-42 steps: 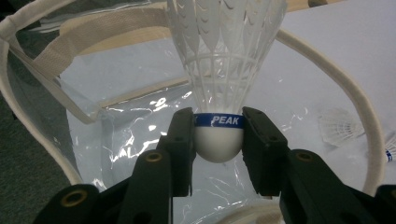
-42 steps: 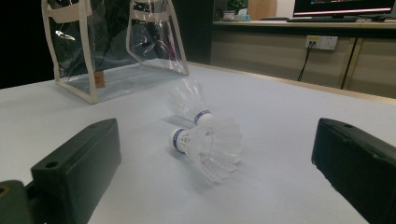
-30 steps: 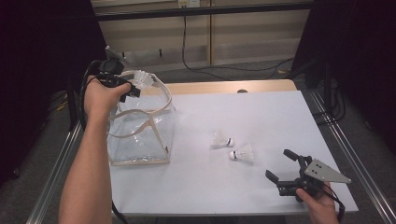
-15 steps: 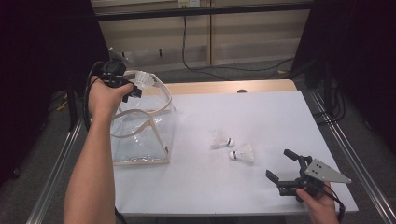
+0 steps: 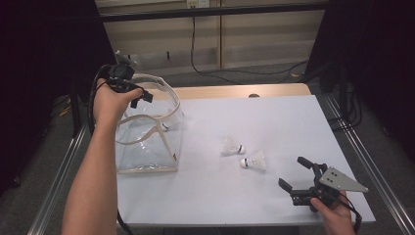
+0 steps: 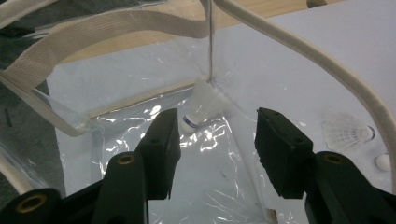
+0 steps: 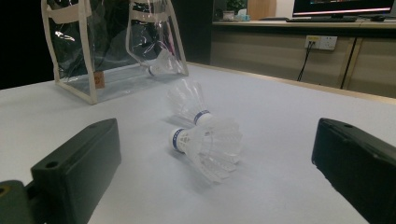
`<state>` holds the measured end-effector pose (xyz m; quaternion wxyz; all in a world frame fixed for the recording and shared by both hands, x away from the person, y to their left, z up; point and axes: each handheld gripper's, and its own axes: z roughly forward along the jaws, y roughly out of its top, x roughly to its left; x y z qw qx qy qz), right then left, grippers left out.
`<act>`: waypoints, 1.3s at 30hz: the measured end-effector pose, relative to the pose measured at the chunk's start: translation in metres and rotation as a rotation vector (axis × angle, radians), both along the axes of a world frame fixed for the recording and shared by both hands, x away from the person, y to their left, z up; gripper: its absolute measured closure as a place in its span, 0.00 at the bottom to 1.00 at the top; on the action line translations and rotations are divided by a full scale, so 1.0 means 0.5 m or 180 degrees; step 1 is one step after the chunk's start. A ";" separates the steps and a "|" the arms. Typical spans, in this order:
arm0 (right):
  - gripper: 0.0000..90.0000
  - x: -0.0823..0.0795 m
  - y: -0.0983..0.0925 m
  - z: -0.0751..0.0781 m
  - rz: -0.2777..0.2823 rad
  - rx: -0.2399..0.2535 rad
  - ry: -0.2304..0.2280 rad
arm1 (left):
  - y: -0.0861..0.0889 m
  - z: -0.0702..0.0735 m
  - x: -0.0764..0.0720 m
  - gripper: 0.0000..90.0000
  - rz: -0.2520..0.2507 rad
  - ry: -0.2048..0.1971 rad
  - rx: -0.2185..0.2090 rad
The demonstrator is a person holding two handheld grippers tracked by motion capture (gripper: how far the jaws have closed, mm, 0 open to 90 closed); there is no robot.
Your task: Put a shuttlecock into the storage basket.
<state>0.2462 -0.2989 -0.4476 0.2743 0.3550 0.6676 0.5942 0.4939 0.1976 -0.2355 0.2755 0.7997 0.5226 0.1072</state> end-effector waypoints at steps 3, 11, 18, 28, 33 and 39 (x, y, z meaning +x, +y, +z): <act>0.01 0.000 -0.001 0.000 0.0001 -0.0001 -0.0004 | -0.003 0.005 -0.006 0.53 -0.0059 0.0002 -0.0074; 0.01 0.000 0.000 0.000 0.0002 -0.0003 -0.0008 | -0.006 0.021 -0.025 0.47 -0.0173 -0.0041 -0.0124; 0.01 0.000 0.000 0.001 0.0008 -0.0006 -0.0008 | -0.026 0.032 -0.040 0.42 -0.0427 0.0003 -0.0149; 0.01 0.000 -0.001 0.000 0.0006 -0.0011 -0.0011 | -0.043 0.040 -0.053 0.38 -0.0624 0.0020 -0.0197; 0.01 0.000 0.000 0.000 0.0009 -0.0019 -0.0013 | -0.054 0.047 -0.067 0.33 -0.0744 -0.0008 -0.0185; 0.01 0.000 0.000 0.000 0.0008 -0.0022 -0.0008 | -0.067 0.058 -0.086 0.30 -0.0892 -0.0020 -0.0155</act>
